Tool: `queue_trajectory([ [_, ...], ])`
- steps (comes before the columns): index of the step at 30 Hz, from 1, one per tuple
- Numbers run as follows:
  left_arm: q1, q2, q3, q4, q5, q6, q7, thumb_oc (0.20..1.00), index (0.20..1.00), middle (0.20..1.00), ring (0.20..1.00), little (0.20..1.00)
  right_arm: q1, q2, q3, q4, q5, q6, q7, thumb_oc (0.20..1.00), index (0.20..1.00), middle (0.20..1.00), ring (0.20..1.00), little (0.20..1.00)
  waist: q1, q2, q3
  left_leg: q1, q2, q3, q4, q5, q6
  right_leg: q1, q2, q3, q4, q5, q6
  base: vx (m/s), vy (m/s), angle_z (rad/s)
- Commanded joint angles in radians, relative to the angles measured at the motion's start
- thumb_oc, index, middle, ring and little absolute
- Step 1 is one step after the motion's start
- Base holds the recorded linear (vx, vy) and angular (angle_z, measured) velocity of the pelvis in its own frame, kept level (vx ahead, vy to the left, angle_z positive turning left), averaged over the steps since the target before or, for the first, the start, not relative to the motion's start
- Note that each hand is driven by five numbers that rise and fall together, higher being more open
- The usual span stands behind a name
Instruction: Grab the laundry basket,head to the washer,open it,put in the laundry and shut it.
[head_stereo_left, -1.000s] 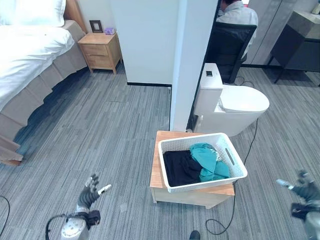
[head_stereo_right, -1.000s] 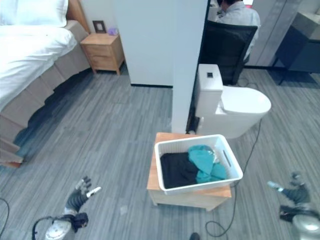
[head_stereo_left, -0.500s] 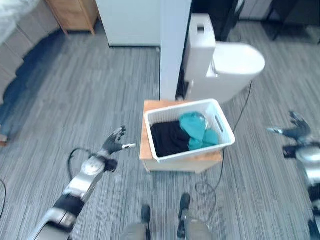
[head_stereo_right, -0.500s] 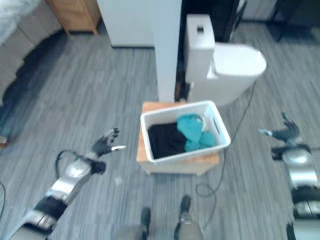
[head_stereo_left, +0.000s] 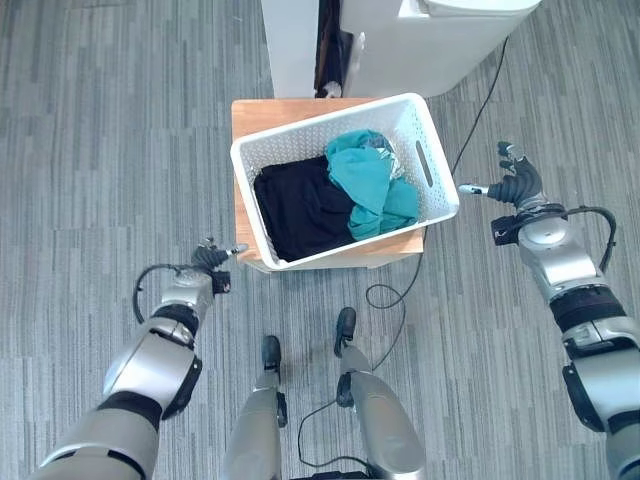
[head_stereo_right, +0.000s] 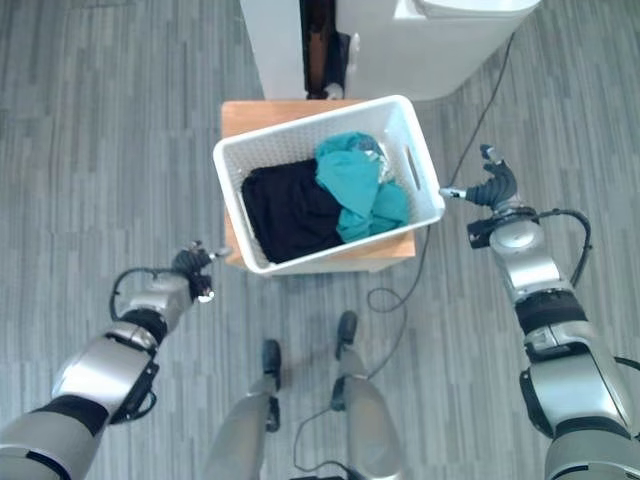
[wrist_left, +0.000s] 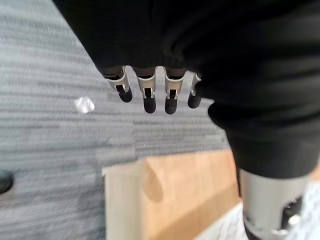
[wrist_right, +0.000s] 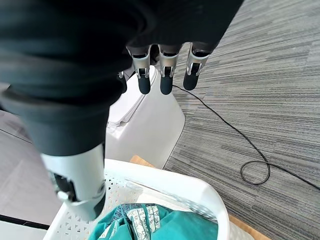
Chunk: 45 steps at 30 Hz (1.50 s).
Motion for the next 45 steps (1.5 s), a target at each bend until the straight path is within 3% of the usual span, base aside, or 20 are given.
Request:
queue_trajectory([
  [1, -0.042, 0.054, -0.027, -0.009, -0.018, -0.025, 0.007, 1.0, 1.0, 1.0, 1.0, 1.0, 0.046, -0.066, -0.031, -0.063, 0.037, -0.07, -0.042, 1.0, 1.0, 1.0, 1.0, 1.0, 0.014, 0.041, -0.045, -0.034, 0.063, -0.031, -0.064, 0.05, -0.006, 0.056, -0.062, 0.019, 0.089, -0.196, 0.09, 0.0, 0.0, 0.0],
  [10, -0.116, 0.118, -0.019, -0.008, -0.001, -0.036, 0.017, 1.0, 1.0, 1.0, 1.0, 1.0, 0.182, -0.148, -0.155, -0.133, 0.016, -0.074, -0.046, 1.0, 1.0, 1.0, 1.0, 1.0, 0.015, 0.063, -0.043, -0.019, 0.052, -0.035, -0.057, 0.035, -0.005, 0.074, -0.073, 0.014, 0.099, -0.209, 0.09, 0.0, -0.009, -0.04],
  [16, -0.108, 0.127, -0.033, -0.091, -0.048, -0.054, 0.015, 1.0, 1.0, 1.0, 1.0, 1.0, 0.213, -0.151, -0.183, -0.157, 0.029, -0.078, -0.051, 1.0, 1.0, 1.0, 1.0, 1.0, 0.019, 0.079, -0.029, -0.035, 0.043, -0.038, -0.045, 0.034, -0.004, 0.065, -0.079, 0.008, 0.107, -0.207, 0.089, 0.0, -0.004, 0.01],
  [30, -0.08, 0.145, -0.222, -0.413, -0.123, -0.06, -0.012, 1.0, 1.0, 1.0, 1.0, 1.0, 0.185, -0.15, -0.151, -0.114, 0.062, -0.076, -0.076, 1.0, 1.0, 1.0, 1.0, 1.0, 0.037, 0.153, -0.028, -0.065, 0.01, -0.034, -0.067, 0.054, -0.004, 0.055, -0.1, -0.009, 0.08, -0.188, 0.1, 0.0, -0.005, 0.09],
  [35, -0.097, 0.133, -0.287, -0.42, -0.077, -0.048, -0.025, 1.0, 1.0, 1.0, 1.0, 1.0, 0.168, -0.127, -0.144, -0.059, 0.09, -0.076, -0.078, 1.0, 1.0, 1.0, 1.0, 1.0, 0.042, 0.183, -0.034, -0.049, 0.002, -0.035, -0.086, 0.057, -0.002, 0.059, -0.109, -0.009, 0.09, -0.196, 0.102, 0.02, 0.002, 0.07],
  [45, -0.162, 0.07, -0.328, -0.354, -0.012, -0.037, -0.037, 1.0, 1.0, 1.0, 1.0, 1.0, 0.111, -0.117, -0.11, -0.023, 0.107, -0.087, -0.082, 1.0, 1.0, 1.0, 1.0, 1.0, 0.037, 0.192, -0.017, -0.05, -0.002, -0.031, -0.094, 0.06, 0.002, 0.051, -0.112, -0.006, 0.083, -0.189, 0.107, 0.0, 0.002, 0.02],
])
